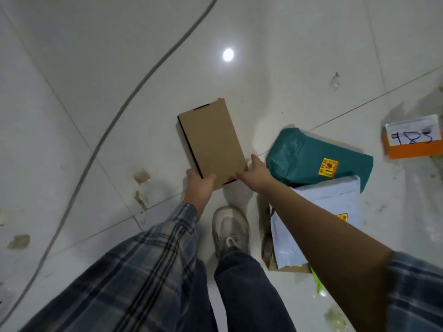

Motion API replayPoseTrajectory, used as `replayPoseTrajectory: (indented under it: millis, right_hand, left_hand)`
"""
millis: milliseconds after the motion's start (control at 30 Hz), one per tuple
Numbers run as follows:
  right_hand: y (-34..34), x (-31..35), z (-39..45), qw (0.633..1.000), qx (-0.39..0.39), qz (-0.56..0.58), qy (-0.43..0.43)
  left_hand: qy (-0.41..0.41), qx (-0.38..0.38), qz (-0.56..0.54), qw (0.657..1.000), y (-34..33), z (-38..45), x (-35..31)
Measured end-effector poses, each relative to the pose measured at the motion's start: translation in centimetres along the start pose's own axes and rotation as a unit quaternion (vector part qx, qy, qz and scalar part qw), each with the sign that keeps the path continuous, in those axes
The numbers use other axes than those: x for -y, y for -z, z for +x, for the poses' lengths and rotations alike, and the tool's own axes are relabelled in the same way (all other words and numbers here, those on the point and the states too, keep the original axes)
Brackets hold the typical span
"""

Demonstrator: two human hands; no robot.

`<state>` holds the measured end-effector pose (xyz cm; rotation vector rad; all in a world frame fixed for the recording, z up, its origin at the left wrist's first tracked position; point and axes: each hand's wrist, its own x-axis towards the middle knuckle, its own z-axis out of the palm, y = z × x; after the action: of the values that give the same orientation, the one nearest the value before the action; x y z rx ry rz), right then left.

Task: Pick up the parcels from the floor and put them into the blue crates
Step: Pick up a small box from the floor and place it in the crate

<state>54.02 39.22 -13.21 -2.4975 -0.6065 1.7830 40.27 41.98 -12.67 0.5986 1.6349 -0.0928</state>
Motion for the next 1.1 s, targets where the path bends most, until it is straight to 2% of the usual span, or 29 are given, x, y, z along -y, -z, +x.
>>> replayPoseTrajectory:
  millis: [67, 200, 267, 367, 400, 433, 533, 600, 667, 700, 733, 767, 833, 867, 900, 967, 1100]
  right_hand:
    - [-0.6, -0.5, 0.3, 0.999, 0.028, 0.019, 0.015]
    - [-0.8, -0.9, -1.3, 0.986, 0.04, 0.163, -0.001]
    - [-0.6, -1.1, -2.5, 0.986, 0.033, 0.16, 0.025]
    - [-0.3, -0.6, -4.9, 0.986, 0.029, 0.159, 0.041]
    - [-0.2, -0.5, -5.8, 0.984, 0.03, 0.172, 0.032]
    - [-0.1, -0.2, -6.8, 0.981, 0.028, 0.189, 0.018]
    - [0.2, 0.6, -9.6, 0.963, 0.028, 0.266, -0.044]
    - [0.1, 0.7, -11.3, 0.952, 0.033, 0.297, -0.072]
    - [0.1, 1.0, -12.8, 0.948, 0.055, 0.303, -0.079]
    - [0.2, 1.3, -13.6, 0.942, 0.071, 0.32, -0.074]
    - [0.4, 1.6, -14.4, 0.93, 0.084, 0.353, -0.065]
    - [0.7, 1.9, -15.1, 0.917, 0.083, 0.385, -0.064]
    - [1.4, 1.9, -16.0, 0.916, 0.043, 0.393, -0.072]
    - [1.7, 1.6, -16.3, 0.94, 0.002, 0.334, -0.071]
    - [2.1, 1.2, -16.7, 0.961, -0.038, 0.266, -0.061]
    - [3.0, 0.4, -17.6, 0.973, -0.072, 0.217, -0.031]
    - [5.1, 0.6, -19.9, 0.962, -0.001, 0.273, -0.001]
  left_hand:
    - [-0.019, -0.018, -0.022, 0.999, -0.6, 0.4, 0.7]
    - [-0.049, -0.032, -0.019, 0.998, -0.2, -0.6, 2.5]
    - [-0.055, -0.024, -0.02, 0.998, 0.6, -1.6, 3.2]
    - [-0.132, -0.039, 0.078, 0.987, 2.0, -3.8, 3.4]
    - [-0.181, -0.05, 0.154, 0.97, 2.5, -4.7, 3.4]
    - [-0.238, -0.059, 0.248, 0.937, 3.0, -5.9, 3.3]
    - [-0.393, -0.086, 0.496, 0.77, 4.3, -8.7, 3.2]
    - [-0.42, -0.096, 0.573, 0.697, 4.7, -10.5, 2.4]
    - [-0.416, -0.11, 0.615, 0.661, 5.1, -12.5, 0.8]
    - [-0.4, -0.104, 0.621, 0.666, 5.4, -13.1, 0.3]
    - [-0.388, -0.098, 0.596, 0.696, 5.8, -13.4, -0.1]
    - [-0.379, -0.088, 0.543, 0.744, 6.3, -13.9, -0.6]
    - [-0.335, -0.068, 0.323, 0.882, 7.4, -14.9, -1.4]
    - [-0.296, -0.047, 0.189, 0.935, 8.0, -15.1, -1.7]
    - [-0.253, -0.019, 0.079, 0.964, 8.6, -15.5, -2.1]
    - [-0.184, 0.035, -0.038, 0.982, 9.7, -16.5, -2.3]
    - [-0.12, 0.089, -0.155, 0.977, 12.2, -18.5, -1.7]
